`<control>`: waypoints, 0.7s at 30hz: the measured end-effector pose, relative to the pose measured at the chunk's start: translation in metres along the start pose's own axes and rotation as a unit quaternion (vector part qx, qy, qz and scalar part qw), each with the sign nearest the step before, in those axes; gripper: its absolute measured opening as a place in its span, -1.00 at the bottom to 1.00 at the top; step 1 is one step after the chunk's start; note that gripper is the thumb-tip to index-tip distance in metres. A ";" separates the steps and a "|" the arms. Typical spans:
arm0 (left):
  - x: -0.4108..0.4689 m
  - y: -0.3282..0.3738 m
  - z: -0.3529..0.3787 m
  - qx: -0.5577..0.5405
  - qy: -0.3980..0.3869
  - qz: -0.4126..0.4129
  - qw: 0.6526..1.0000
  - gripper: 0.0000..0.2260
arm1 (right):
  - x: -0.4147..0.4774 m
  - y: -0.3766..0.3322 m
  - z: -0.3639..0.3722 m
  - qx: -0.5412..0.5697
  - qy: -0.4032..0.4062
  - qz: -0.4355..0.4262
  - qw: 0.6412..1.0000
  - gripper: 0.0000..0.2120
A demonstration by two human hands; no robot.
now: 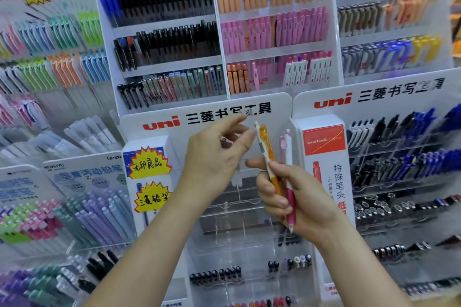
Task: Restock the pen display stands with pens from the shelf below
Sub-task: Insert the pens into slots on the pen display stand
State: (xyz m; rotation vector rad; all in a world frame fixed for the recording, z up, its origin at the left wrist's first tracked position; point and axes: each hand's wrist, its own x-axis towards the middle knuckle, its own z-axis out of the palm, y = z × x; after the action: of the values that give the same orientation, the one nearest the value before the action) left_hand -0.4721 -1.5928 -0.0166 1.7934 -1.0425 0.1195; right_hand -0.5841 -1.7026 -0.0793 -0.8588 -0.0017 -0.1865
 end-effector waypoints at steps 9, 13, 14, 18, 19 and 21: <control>-0.013 0.007 -0.003 -0.233 -0.045 -0.138 0.962 -0.85 | -0.009 0.005 0.009 -0.144 0.029 0.012 0.989 -0.62; -0.019 0.003 -0.032 -0.241 0.013 -0.090 0.966 -0.81 | -0.015 0.003 0.010 -0.243 0.129 -0.032 0.961 -0.68; -0.021 0.000 -0.041 -0.217 0.026 -0.075 0.973 -0.80 | -0.017 0.002 0.008 -0.282 0.164 -0.045 0.944 -0.69; -0.036 -0.021 -0.066 -0.094 0.040 -0.066 0.993 -0.76 | -0.022 0.002 0.002 -0.353 0.220 -0.035 0.909 -0.84; -0.040 -0.027 -0.068 -0.057 0.037 -0.065 0.996 -0.76 | -0.023 0.002 0.003 -0.352 0.221 -0.035 0.909 -0.90; -0.049 -0.036 -0.068 -0.003 0.034 -0.055 0.998 -0.74 | -0.024 0.004 0.006 -0.341 0.216 -0.044 0.914 -0.94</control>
State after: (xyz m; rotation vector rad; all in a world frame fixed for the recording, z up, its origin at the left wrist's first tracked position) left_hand -0.4525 -1.5054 -0.0344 1.8242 -0.8930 0.1082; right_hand -0.6066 -1.6921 -0.0802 -1.5004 0.4652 -0.4772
